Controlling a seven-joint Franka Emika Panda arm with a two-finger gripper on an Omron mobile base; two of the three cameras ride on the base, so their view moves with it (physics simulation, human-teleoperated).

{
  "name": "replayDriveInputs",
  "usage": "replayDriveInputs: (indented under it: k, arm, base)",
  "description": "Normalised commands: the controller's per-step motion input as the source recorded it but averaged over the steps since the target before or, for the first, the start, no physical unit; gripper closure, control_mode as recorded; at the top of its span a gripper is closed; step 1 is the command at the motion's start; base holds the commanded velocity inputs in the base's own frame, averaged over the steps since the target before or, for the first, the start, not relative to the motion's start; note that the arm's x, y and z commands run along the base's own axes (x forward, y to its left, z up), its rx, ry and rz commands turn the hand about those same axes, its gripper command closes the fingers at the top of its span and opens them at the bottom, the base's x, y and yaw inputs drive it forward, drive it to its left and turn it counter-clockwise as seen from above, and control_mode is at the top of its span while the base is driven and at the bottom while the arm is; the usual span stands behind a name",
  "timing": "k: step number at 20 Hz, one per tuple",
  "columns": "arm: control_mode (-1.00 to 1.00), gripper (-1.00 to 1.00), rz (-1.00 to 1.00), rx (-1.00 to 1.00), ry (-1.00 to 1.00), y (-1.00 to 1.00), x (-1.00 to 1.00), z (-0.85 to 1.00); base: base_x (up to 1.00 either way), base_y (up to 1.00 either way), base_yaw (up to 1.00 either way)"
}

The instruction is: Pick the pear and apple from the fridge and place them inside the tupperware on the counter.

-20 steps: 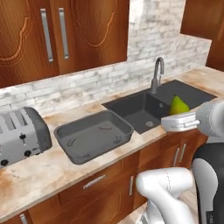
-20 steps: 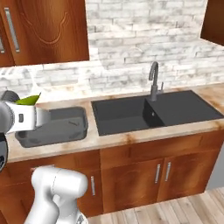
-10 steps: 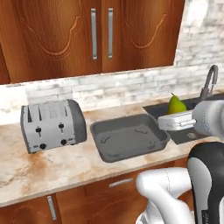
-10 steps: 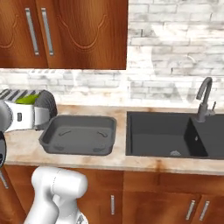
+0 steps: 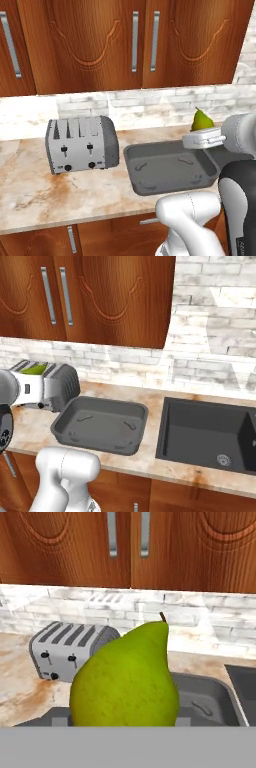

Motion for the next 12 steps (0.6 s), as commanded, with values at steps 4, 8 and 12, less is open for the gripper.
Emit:
replayDriveInputs:
  k: [4,8,12]
  arm:
    - [-1.00,1.00,-0.21,0.00,0.52,-0.02,0.17,-0.17]
    - [-1.00,1.00,-0.45,0.00,0.63,-0.01,0.12,-0.23]
    - [-1.00,1.00,-0.32,0.00,0.32,-0.02,0.17,-0.31]
  base:
    - [0.00,0.00,0.00]
    - [0.00,0.00,0.00]
    - [0.00,0.00,0.00]
